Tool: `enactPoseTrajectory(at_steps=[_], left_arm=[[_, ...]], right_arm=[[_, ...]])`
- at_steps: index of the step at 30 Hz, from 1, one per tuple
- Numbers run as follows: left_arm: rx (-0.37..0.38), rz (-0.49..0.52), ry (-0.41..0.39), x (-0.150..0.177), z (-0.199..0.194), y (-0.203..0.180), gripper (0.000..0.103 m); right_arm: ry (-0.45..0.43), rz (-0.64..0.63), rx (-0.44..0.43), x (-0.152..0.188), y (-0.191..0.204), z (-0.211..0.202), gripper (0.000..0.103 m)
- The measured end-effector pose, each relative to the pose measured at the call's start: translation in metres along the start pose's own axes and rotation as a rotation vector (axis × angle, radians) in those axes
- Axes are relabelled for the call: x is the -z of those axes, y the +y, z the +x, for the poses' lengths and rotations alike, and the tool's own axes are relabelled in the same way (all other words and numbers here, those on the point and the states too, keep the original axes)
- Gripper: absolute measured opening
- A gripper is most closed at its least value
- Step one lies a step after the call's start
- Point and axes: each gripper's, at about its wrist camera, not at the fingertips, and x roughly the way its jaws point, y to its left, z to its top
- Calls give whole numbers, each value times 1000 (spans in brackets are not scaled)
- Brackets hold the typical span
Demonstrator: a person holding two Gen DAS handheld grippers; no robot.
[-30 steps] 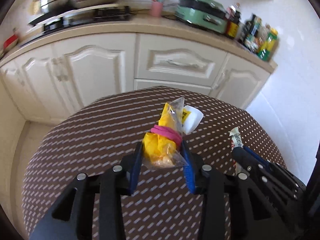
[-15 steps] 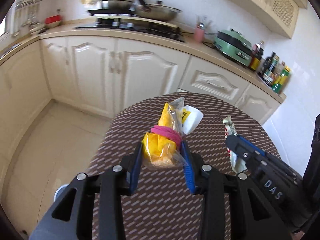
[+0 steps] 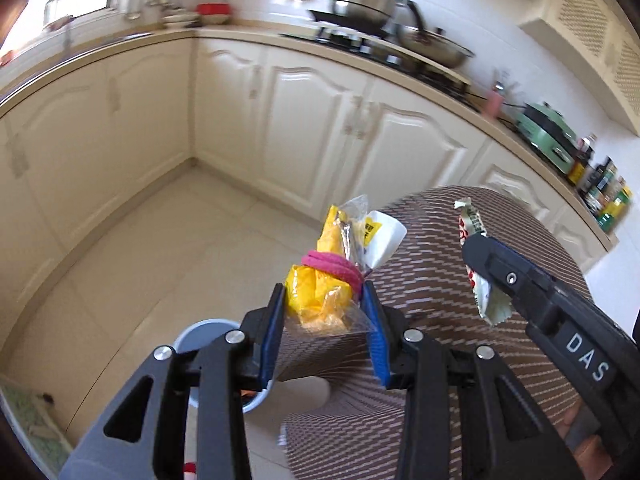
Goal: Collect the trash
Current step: 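Carry both wrappers from the table over the blue bin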
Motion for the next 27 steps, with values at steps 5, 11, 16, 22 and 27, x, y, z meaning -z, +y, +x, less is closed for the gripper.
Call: enactPoseTrajectory(at_steps=[5,11,16,22,27], left_arm=[[-58,-91,23,12,0,64,37],[-128,-167,70,28,12,122,37],[-156,-209,119,41,30,153,37],[-172,-223,165,45,55,168,38],[-176,-234,197,47,72,174,39]], right_arm=[[56,-52,-45,16,46,32,16],[145,-105,-97,40,90,78,16],[210,-116,-127,59,108,112,16],[278,-105,-139,75,113,142,16],[294,-89,-140,79,112,155,16]])
